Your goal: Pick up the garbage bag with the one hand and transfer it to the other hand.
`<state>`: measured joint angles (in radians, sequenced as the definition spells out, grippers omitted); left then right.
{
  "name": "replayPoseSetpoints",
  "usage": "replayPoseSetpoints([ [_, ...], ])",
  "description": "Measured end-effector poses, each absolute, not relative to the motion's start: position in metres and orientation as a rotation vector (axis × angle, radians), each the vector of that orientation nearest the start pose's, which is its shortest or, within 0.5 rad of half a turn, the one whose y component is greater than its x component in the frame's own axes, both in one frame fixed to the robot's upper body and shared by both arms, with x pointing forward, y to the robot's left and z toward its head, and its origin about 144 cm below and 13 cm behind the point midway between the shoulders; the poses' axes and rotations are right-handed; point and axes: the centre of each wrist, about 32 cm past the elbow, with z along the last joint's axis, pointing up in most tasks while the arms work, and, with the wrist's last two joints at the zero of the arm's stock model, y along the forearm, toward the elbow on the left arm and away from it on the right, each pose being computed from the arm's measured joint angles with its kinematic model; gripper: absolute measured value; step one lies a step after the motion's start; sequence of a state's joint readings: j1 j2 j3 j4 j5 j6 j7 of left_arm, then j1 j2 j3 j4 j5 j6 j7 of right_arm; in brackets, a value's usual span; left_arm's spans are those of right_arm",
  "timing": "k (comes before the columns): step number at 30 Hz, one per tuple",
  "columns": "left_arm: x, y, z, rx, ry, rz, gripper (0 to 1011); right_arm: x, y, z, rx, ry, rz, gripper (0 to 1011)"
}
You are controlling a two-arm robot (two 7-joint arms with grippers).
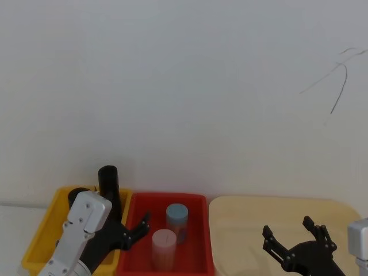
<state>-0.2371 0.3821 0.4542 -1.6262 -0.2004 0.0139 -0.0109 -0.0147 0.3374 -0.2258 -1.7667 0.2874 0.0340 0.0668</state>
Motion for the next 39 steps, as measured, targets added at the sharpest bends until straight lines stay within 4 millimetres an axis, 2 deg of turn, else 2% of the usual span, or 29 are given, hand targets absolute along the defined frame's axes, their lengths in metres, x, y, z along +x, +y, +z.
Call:
replayPoseSetpoints([
  [11,0.492,0.200,1.205,0.064,-0.269,1.118,1002,0.443,-0.237,1.189,0.026,-0.075,-1.229,1000],
  [16,0.491,0.206,1.206,0.074,-0.268,1.094,1001,0.443,-0.237,1.189,0.026,-0.075,-1.230,1000],
  [20,0.491,0.217,1.206,0.089,-0.254,1.069,1002,0.443,-0.237,1.189,0.026,-0.075,-1.230,1000],
  [33,0.492,0.271,1.207,0.170,-0.178,1.003,1001,0.443,-0.237,1.189,0.026,-0.075,-1.230,1000],
  [39,0.495,0.286,1.208,0.189,-0.139,0.998,1002,0.443,-0.237,1.189,0.026,-0.075,-1.230,1000],
])
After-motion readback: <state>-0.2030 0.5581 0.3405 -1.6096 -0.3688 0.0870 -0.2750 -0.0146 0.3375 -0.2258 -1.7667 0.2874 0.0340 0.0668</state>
